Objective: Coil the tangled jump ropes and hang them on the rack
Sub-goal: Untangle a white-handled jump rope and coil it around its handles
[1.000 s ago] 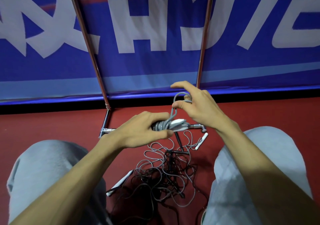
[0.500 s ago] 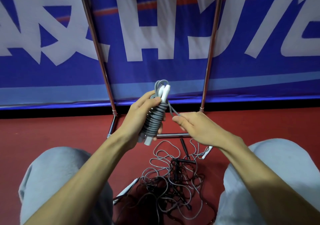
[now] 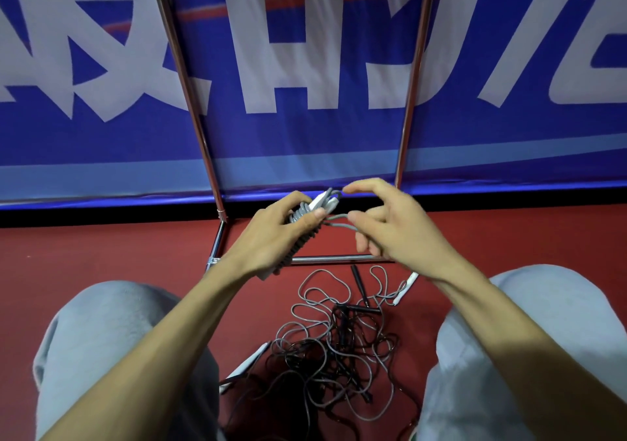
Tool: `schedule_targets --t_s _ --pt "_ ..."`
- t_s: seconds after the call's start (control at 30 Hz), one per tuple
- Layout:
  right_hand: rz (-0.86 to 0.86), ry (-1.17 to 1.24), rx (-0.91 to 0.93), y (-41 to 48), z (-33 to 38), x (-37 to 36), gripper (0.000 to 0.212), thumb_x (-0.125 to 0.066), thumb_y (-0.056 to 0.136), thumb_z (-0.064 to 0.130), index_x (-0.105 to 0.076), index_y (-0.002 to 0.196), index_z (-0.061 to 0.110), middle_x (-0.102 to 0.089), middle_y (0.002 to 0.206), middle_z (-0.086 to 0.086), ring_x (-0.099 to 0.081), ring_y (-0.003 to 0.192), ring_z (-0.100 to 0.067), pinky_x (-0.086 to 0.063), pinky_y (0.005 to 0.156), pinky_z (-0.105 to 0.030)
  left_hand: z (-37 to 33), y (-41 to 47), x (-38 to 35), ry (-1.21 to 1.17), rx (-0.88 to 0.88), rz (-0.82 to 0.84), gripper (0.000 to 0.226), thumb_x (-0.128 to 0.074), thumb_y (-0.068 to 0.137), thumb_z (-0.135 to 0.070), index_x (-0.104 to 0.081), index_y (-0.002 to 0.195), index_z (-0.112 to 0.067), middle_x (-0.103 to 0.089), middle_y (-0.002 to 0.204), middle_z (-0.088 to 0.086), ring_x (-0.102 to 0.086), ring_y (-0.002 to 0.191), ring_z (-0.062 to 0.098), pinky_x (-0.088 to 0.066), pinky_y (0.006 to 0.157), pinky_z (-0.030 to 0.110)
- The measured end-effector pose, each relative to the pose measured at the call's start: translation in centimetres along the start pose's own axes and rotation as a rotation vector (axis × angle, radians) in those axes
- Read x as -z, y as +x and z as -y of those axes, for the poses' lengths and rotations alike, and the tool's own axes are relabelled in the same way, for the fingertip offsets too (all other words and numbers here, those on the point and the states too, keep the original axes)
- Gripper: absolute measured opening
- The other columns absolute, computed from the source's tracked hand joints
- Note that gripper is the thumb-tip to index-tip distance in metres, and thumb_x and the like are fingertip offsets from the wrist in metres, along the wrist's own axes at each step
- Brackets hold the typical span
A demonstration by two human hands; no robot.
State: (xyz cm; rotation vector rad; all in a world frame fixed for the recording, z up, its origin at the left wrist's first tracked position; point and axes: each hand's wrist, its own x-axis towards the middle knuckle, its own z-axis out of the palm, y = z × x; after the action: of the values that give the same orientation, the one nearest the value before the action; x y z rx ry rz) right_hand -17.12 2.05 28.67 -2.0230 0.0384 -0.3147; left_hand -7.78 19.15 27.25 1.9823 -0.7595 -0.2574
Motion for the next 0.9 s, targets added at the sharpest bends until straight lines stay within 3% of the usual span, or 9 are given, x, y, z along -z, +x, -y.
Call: schedule_targets --t_s 0.07,0.2,0.27,0.37,0.5,0.63,0.7,0.83,0.9 --pt "0.036 0.324 -0.082 0.0 0.5 0.4 0.018 -0.049 0.095 0.001 -0.064 0.100 0.008 -0.063 0.057 -0.005 -0.051 0.044 -0.012 -0.041 0.042 -0.020 -0.2 -0.2 -0.5 -0.050 0.010 0.055 0.017 -0.055 0.094 -0.042 -0.058 0.092 -0.025 -0.061 0.060 -0.011 -0.052 0.041 0.013 -0.043 0.036 0.026" --pt "0.129 0.735 -0.038 -0.1 0.6 0.5 0.019 -0.048 0.090 -0.001 -0.063 0.101 -0.004 -0.071 0.087 -0.017 -0.066 0.071 -0.021 -0.052 0.062 -0.022 -0.5 -0.2 -1.2 -0.194 0.060 0.104 0.017 -0.051 0.097 -0.037 -0.057 0.089 -0.023 -0.058 0.058 -0.006 -0.052 0.042 0.020 -0.042 0.035 0.024" --pt "0.018 0.650 0.043 0.2 0.3 0.2 0.016 -0.052 0.091 -0.001 -0.064 0.101 -0.001 -0.072 0.086 -0.014 -0.066 0.071 -0.020 -0.051 0.064 -0.022 -0.6 -0.1 -1.3 -0.272 0.087 0.124 0.020 -0.049 0.097 -0.037 -0.058 0.088 -0.023 -0.055 0.060 -0.001 -0.051 0.042 0.022 -0.043 0.035 0.025" --pt "-0.262 0.259 0.184 0.6 -0.1 0.1 0.013 -0.061 0.089 0.008 -0.071 0.086 0.015 -0.069 0.068 0.004 -0.061 0.059 -0.008 -0.047 0.058 -0.019 -0.6 -0.2 -1.5 -0.353 0.131 0.177 0.023 -0.046 0.099 -0.037 -0.057 0.089 -0.019 -0.052 0.062 0.008 -0.050 0.040 0.024 -0.042 0.035 0.024" --pt "-0.457 -0.135 0.320 0.9 -0.4 0.1 0.012 -0.061 0.087 0.022 -0.066 0.079 0.016 -0.054 0.074 0.008 -0.050 0.066 -0.002 -0.038 0.066 -0.017 -0.7 -0.4 -2.1 -0.499 0.198 0.298 0.026 -0.044 0.099 -0.040 -0.054 0.092 -0.017 -0.049 0.066 0.018 -0.050 0.039 0.024 -0.044 0.033 0.026" --pt "-0.375 0.164 0.256 0.5 0.7 -0.3 0.016 -0.052 0.097 0.018 -0.057 0.083 0.012 -0.069 0.074 -0.001 -0.066 0.066 -0.015 -0.054 0.065 -0.030 -1.1 -0.2 -2.2 -0.608 0.271 0.350 0.033 -0.043 0.098 -0.046 -0.052 0.107 -0.016 -0.053 0.064 0.016 -0.051 0.039 0.022 -0.046 0.034 0.026" --pt "-0.331 0.282 0.223 0.4 1.2 -0.2 0.014 -0.055 0.093 0.022 -0.061 0.085 0.012 -0.070 0.067 -0.001 -0.066 0.058 -0.016 -0.055 0.060 -0.027 -1.0 -0.1 -2.1 -0.625 0.301 0.368 0.034 -0.043 0.096 -0.049 -0.052 0.109 -0.019 -0.053 0.064 0.016 -0.051 0.038 0.022 -0.046 0.034 0.025" --pt "-0.302 0.486 0.135 0.7 1.1 -0.3 0.025 -0.058 0.080 0.033 -0.071 0.094 0.017 -0.066 0.061 0.002 -0.056 0.056 -0.009 -0.043 0.056 -0.015 -0.9 -0.2 -2.1 -0.646 0.335 0.382 0.034 -0.046 0.088 -0.056 -0.055 0.099 -0.024 -0.054 0.063 0.014 -0.051 0.039 0.022 -0.045 0.035 0.025" --pt "-0.265 0.591 0.075 0.8 0.9 -0.3 0.030 -0.059 0.079 0.033 -0.072 0.098 0.013 -0.065 0.066 0.000 -0.051 0.062 -0.012 -0.035 0.058 -0.018 -0.9 -0.1 -2.1 -0.659 0.351 0.366 0.033 -0.045 0.090 -0.056 -0.056 0.095 -0.024 -0.054 0.062 0.013 -0.051 0.039 0.022 -0.045 0.035 0.025"
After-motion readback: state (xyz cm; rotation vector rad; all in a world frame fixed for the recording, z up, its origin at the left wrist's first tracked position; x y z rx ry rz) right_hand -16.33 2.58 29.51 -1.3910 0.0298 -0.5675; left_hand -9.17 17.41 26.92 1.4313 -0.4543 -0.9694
